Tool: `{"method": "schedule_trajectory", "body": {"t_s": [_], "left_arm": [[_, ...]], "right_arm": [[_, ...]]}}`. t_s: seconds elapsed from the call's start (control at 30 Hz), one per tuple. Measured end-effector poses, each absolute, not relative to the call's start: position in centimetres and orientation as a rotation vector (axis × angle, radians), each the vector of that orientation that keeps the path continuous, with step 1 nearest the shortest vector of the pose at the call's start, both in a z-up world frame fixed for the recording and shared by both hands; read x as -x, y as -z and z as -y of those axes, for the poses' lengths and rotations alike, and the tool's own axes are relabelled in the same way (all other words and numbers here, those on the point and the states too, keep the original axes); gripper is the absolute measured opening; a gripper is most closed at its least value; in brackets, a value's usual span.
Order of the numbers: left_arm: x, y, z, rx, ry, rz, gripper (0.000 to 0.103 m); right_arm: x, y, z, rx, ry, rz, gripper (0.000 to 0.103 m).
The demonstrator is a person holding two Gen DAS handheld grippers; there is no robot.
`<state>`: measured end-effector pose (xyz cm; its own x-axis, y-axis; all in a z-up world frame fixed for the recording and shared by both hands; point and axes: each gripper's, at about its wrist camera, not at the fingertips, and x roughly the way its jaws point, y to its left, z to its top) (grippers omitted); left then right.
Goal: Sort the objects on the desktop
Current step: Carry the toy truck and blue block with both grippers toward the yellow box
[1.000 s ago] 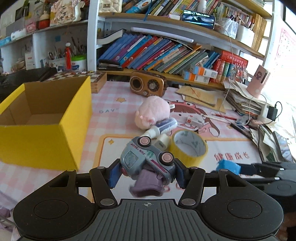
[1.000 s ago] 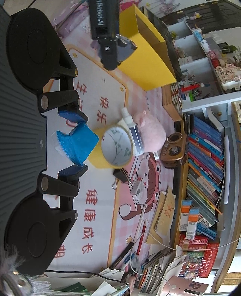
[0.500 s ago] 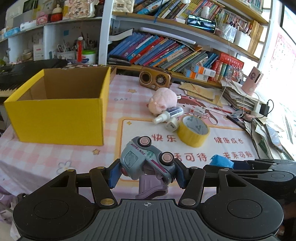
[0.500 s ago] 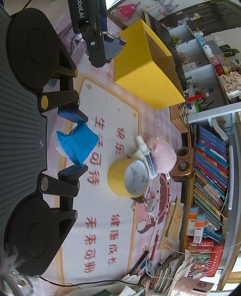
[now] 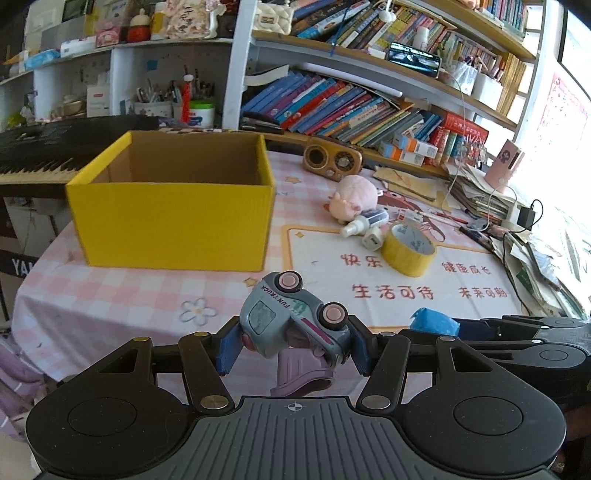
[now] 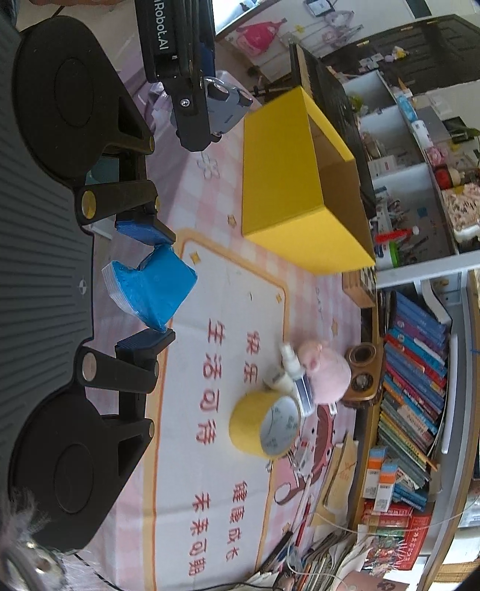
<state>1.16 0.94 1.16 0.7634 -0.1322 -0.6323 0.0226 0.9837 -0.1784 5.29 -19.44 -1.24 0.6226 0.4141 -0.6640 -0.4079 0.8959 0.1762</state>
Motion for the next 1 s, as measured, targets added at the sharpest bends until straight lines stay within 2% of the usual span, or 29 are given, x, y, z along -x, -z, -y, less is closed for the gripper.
{"method": "schedule_trajectory", "body": {"t_s": [1.0], "left_arm": [[3.9, -1.7, -8.6, 0.236, -0.001, -0.630, 0.058]], "right_arm": [[-1.7, 0.4, 10.9, 0.078, -0.600, -0.723, 0.046]]}}
